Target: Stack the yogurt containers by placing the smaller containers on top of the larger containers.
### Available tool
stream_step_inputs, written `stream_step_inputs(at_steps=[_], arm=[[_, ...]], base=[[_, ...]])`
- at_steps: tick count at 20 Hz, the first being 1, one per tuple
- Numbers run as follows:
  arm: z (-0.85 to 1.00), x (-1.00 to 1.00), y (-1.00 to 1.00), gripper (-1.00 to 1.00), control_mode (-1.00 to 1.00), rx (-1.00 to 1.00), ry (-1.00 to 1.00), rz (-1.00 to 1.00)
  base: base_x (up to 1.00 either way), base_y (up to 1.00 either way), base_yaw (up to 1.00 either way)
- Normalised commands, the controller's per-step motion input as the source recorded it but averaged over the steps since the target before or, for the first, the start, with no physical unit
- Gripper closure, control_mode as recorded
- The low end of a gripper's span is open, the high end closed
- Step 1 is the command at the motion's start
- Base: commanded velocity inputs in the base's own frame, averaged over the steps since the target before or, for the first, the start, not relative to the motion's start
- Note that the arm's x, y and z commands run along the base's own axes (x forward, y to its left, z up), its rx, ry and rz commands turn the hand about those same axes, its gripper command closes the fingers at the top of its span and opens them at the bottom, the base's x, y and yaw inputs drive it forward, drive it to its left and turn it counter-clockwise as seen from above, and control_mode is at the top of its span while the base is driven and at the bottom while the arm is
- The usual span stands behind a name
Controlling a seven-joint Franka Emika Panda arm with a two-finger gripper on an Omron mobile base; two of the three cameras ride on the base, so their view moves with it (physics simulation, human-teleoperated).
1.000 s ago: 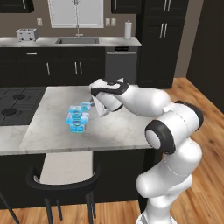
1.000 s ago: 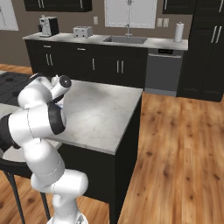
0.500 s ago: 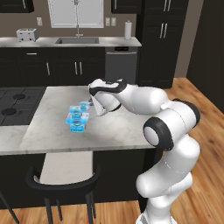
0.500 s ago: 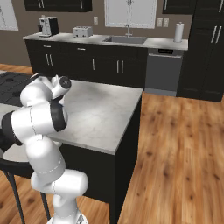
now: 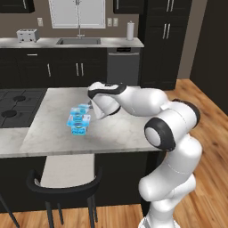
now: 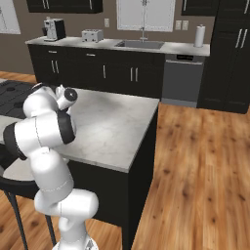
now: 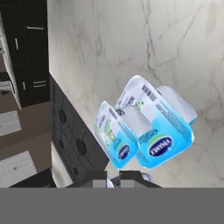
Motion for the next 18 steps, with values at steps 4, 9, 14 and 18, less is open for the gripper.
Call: stream_step_inputs(at_steps=[4,9,14,18], arm=[[-0.15,0.08,0.00,1.00,-1.00,0.00,-0.03,0.00],[-0.14,0.07,0.01,1.00,-1.00,0.00,-0.03,0.00],[-0.09,0.05,0.06,1.00,-1.00,0.00,-0.05,0.00],[-0.05,0.03,0.09,1.00,-1.00,0.00,-0.05,0.00]], base=[[0.00,0.00,0.00],[0.00,0.00,0.00],[0.00,0.00,0.00],[0.00,0.00,0.00]])
